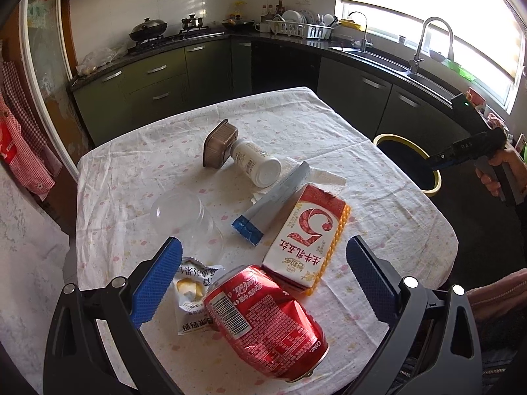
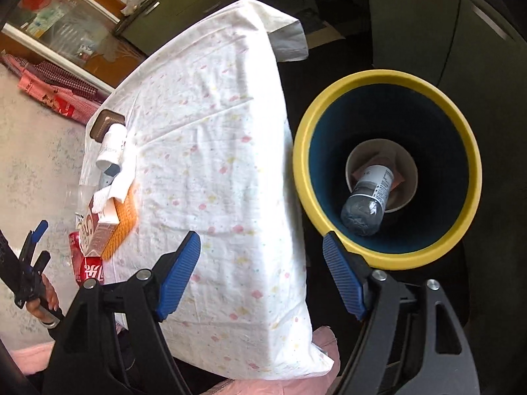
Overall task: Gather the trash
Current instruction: 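Carry the water bottle over the bin and open the right gripper, then grasp the clear plastic lid with the left gripper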
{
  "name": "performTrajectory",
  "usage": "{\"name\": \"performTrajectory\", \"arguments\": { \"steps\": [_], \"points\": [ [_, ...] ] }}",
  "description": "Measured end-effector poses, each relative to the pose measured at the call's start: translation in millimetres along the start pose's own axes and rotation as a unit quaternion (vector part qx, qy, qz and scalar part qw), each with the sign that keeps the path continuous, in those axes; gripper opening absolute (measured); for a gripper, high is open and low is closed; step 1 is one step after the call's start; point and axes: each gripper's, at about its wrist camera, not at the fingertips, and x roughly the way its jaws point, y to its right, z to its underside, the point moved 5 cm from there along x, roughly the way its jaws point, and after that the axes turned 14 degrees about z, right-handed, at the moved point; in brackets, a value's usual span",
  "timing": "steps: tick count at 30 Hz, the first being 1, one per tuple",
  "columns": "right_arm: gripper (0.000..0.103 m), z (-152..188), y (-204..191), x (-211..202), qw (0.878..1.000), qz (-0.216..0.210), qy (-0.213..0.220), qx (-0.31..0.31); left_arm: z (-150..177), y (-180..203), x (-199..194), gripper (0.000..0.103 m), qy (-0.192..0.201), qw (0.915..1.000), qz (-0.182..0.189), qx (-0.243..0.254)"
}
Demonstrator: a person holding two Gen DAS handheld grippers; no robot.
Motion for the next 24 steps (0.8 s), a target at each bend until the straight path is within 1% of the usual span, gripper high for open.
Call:
{"name": "performTrajectory", "arguments": {
  "steps": [2, 5, 7, 9, 12, 14, 15, 16, 18, 19, 22, 24],
  "points": [
    [0.073, 2, -6, 1, 1.0, 0.006, 0.003, -0.011, 1, -14, 0, 0.098, 0.002, 0.9996, -0.013, -0.023],
    [0.073, 2, -11, 4, 1.0, -0.001, 0.004, -0.02, -3, -40, -2, 0.098, 0.016, 0.9974, -0.03, -0.064],
    [0.073, 4, -14, 5, 1.0, -0.007, 0.003, -0.024, -6, -57, 1, 0.098, 0.019, 0.9955, -0.045, -0.081],
    [0.073, 7, -17, 6, 1.0, -0.012, 0.003, -0.027, -7, -72, 9, 0.098, 0.012, 0.9944, -0.053, -0.091],
    [0.073, 10, -20, 8, 0.999, -0.015, 0.002, -0.032, -6, -86, 26, 0.098, -0.003, 0.993, -0.049, -0.108],
    [0.073, 11, -23, 9, 0.999, -0.014, 0.001, -0.034, -8, -92, 37, 0.097, -0.011, 0.9928, -0.056, -0.106],
    [0.073, 12, -23, 10, 0.999, -0.014, 0.001, -0.035, -8, -94, 43, 0.093, -0.017, 0.9924, -0.064, -0.103],
    [0.073, 12, -24, 11, 0.999, -0.014, -0.001, -0.035, -8, -96, 47, 0.088, -0.02, 0.9923, -0.066, -0.103],
    [0.073, 12, -24, 14, 0.999, -0.015, -0.003, -0.035, -8, -100, 54, 0.08, -0.025, 0.9918, -0.063, -0.109],
    [0.073, 12, -24, 15, 0.999, -0.015, -0.004, -0.035, -8, -102, 57, 0.078, -0.028, 0.9915, -0.062, -0.111],
    [0.073, 11, -24, 18, 0.999, -0.018, -0.007, -0.035, -8, -104, 62, 0.074, -0.029, 0.9915, -0.062, -0.111],
    [0.073, 11, -24, 19, 0.999, -0.018, -0.008, -0.034, -9, -104, 62, 0.064, -0.027, 0.9921, -0.059, -0.107]
  ]
}}
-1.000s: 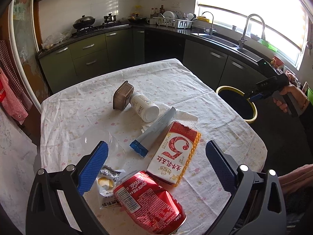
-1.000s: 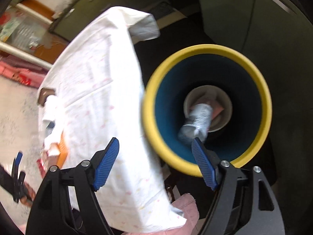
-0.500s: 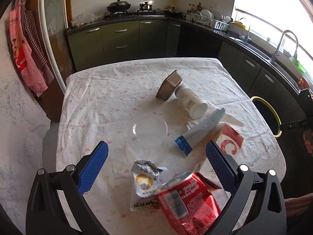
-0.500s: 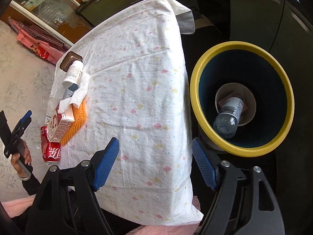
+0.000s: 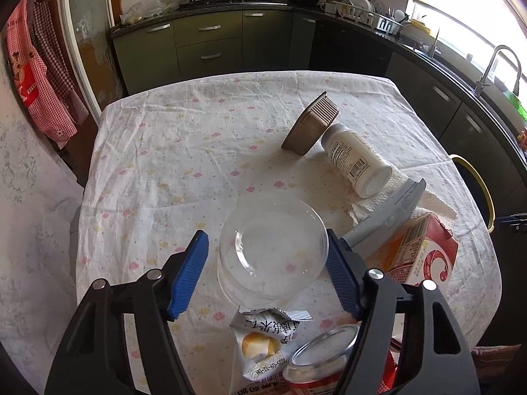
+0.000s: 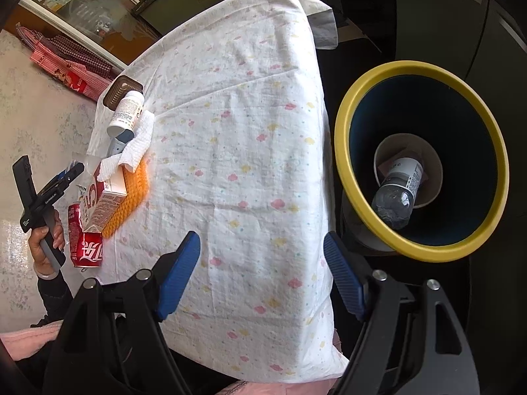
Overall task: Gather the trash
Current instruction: 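Grasp the clear plastic lid with the left gripper, then carry the plastic lid over the bin and open the left gripper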
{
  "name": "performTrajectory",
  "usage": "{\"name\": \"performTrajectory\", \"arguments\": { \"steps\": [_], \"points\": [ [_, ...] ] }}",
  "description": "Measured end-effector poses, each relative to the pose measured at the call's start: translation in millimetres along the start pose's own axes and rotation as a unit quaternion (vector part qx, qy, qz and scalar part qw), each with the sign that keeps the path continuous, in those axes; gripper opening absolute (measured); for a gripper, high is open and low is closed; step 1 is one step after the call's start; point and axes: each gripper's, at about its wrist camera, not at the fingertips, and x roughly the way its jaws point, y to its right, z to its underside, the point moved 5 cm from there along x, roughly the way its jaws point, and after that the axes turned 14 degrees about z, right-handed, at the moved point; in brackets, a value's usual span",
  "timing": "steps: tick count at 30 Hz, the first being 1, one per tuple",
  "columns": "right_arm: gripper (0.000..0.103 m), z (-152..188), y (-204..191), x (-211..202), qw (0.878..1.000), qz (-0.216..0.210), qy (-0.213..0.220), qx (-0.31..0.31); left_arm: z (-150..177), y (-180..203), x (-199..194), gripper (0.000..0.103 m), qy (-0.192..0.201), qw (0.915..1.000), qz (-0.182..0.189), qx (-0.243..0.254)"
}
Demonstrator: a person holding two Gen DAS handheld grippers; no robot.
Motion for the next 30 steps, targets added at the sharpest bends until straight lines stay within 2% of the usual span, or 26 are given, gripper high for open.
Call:
{"name": "performTrajectory", "arguments": {
  "steps": [1, 4, 12, 17, 24, 30],
  "points": [
    [0.073, 0, 0, 1, 1.0, -0.001, -0.001, 0.0, 0, 1, -1, 0.058, 0.002, 1.0, 0.001, 0.001],
    [0.073, 0, 0, 3, 1.0, -0.003, -0.002, 0.002, -3, 2, -2, 0.055, 0.012, 0.9999, 0.01, 0.006],
    [0.073, 3, 1, -2, 1.0, -0.004, 0.01, 0.005, -17, 10, -18, 0.055, 0.029, 0.9993, 0.0, 0.023],
    [0.073, 11, 3, -14, 1.0, -0.012, 0.027, 0.012, -31, 32, -39, 0.055, 0.045, 0.9977, 0.003, 0.05],
    [0.073, 31, 16, -20, 0.999, 0.019, 0.05, 0.008, -56, 104, -44, 0.055, 0.035, 0.9919, 0.065, 0.103],
    [0.073, 43, 48, -28, 0.995, 0.062, 0.078, 0.021, -85, 208, -19, 0.056, 0.013, 0.976, 0.135, 0.171]
  ]
}}
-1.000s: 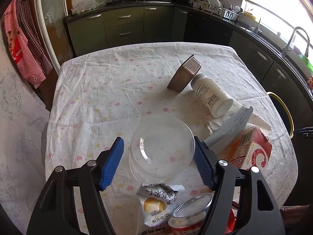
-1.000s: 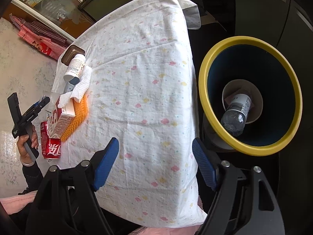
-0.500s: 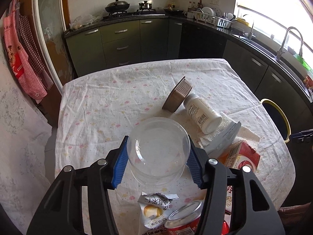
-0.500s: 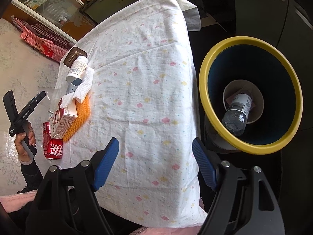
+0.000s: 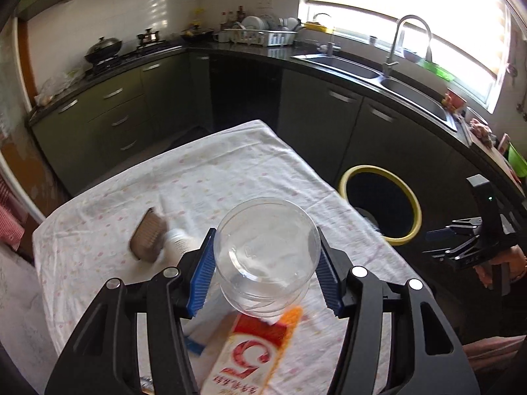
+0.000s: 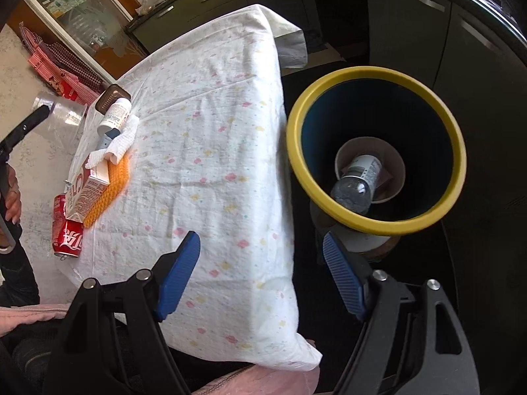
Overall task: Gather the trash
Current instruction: 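Carry the plastic lid over the bin and open the left gripper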
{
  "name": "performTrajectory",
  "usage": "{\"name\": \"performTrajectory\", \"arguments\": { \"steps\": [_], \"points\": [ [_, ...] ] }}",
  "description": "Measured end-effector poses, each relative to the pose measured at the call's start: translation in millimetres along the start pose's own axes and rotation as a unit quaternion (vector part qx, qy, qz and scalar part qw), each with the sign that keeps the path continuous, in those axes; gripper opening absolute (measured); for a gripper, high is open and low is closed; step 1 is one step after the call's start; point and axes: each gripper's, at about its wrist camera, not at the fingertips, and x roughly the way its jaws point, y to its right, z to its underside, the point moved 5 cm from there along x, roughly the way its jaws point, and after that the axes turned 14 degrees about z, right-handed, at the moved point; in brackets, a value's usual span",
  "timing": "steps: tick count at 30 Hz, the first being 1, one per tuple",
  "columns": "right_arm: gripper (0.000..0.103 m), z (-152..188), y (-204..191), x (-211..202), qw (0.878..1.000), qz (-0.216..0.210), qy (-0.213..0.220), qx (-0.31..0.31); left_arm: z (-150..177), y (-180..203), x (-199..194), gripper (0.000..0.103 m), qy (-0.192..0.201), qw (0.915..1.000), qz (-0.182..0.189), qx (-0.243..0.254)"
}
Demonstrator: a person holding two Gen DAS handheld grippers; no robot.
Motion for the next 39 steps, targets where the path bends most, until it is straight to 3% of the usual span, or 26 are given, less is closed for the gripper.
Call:
{"name": "performTrajectory", "arguments": {
  "steps": [7, 12, 20, 24, 30, 35, 39],
  "points": [
    [0.074, 17, 47, -9, 0.999, 0.028, 0.023, 0.033, -56, 101, 94, 0.056, -0.05, 0.9927, 0.08, 0.075],
    [0.074, 31, 72, -7, 0.998, 0.024, 0.024, 0.062, -81, 149, 176, 0.056, -0.1, 0.9837, 0.126, 0.081],
    [0.074, 43, 93, 7, 0.996, 0.022, 0.006, 0.087, -99, 173, 288, 0.057, -0.145, 0.9799, 0.12, 0.067],
    [0.075, 42, 93, 10, 0.996, 0.02, 0.005, 0.091, -103, 174, 322, 0.077, -0.147, 0.9815, 0.105, 0.062],
    [0.076, 39, 84, 11, 0.997, 0.019, 0.005, 0.078, -104, 173, 293, 0.078, -0.136, 0.9814, 0.12, 0.063],
    [0.076, 33, 70, 17, 0.998, 0.014, 0.002, 0.068, -95, 143, 205, 0.087, -0.095, 0.9862, 0.127, 0.048],
    [0.076, 26, 40, 25, 0.999, 0.002, -0.002, 0.04, -74, 100, 128, 0.089, -0.048, 0.9949, 0.081, 0.036]
  ]
}}
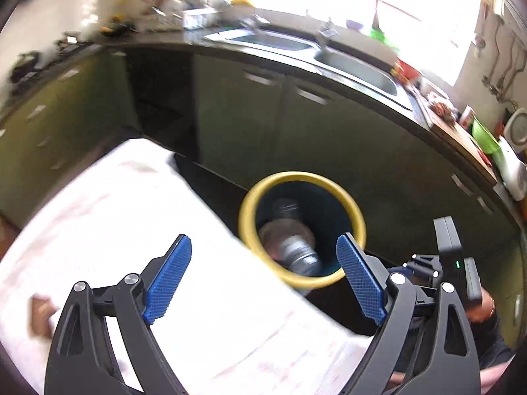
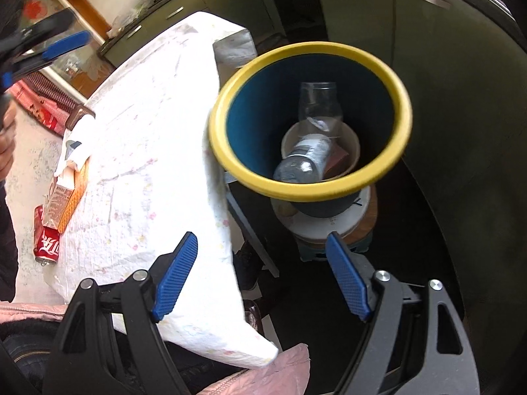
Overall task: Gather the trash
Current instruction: 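Carry the plastic lid over the bin and open the left gripper, then grasp the white pill bottle with the right gripper and lift it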
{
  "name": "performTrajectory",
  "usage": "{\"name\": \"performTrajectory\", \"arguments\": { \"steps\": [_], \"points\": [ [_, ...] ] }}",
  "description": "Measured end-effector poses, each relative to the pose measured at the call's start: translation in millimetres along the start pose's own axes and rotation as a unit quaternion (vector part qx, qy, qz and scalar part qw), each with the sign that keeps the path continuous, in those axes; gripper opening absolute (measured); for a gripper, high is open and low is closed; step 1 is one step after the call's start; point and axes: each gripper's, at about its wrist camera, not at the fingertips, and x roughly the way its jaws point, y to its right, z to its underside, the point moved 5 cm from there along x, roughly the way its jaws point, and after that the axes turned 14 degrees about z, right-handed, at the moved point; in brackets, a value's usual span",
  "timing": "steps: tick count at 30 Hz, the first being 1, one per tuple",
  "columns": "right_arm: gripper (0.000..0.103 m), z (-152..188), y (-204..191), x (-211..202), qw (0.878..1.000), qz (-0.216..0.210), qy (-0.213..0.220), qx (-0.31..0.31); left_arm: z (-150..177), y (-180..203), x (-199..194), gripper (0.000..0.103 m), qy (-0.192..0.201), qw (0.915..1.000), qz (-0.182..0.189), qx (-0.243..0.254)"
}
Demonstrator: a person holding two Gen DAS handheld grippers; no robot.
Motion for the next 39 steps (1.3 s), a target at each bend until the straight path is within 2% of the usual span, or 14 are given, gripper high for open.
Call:
{"name": "performTrajectory", "arguments": {
  "steps": [3, 7, 11, 16, 20, 24, 27, 28, 30, 36, 39],
  "points": [
    [0.076, -6, -27, 4, 1.0, -0.01, 0.001, -0.027, 31, -28, -56, 0.092, 0.033, 0.9981, -0.037, -0.037],
    [0.076, -21, -75, 7, 0.997, -0.024, 0.011, -0.07, 91, -70, -118, 0.093, 0.057, 0.9898, -0.089, -0.095],
    [0.076, -39, -127, 2, 0.992, -0.041, 0.026, -0.115, 150, -101, -160, 0.093, 0.079, 0.9778, -0.142, -0.133],
    [0.076, -58, -201, -9, 0.982, -0.063, 0.045, -0.173, 213, -125, -204, 0.093, 0.107, 0.9641, -0.175, -0.168],
    [0.076, -79, -257, -14, 0.975, -0.068, 0.063, -0.201, 246, -131, -221, 0.094, 0.113, 0.9578, -0.193, -0.181],
    [0.076, -106, -315, -15, 0.969, -0.071, 0.08, -0.221, 260, -131, -224, 0.095, 0.115, 0.9561, -0.193, -0.188],
    [0.075, -126, -349, 4, 0.971, -0.063, 0.055, -0.226, 265, -130, -223, 0.096, 0.116, 0.9573, -0.185, -0.19],
    [0.072, -132, -359, 13, 0.971, -0.058, 0.043, -0.226, 266, -131, -222, 0.096, 0.115, 0.958, -0.181, -0.19],
    [0.069, -142, -369, 28, 0.973, -0.047, 0.025, -0.224, 267, -129, -221, 0.096, 0.115, 0.9595, -0.177, -0.187],
    [0.068, -156, -383, 60, 0.977, -0.029, -0.029, -0.211, 272, -135, -218, 0.097, 0.114, 0.9615, -0.17, -0.183],
    [0.063, -158, -388, 72, 0.977, -0.021, -0.046, -0.209, 274, -138, -216, 0.097, 0.111, 0.9623, -0.165, -0.185]
  ]
}}
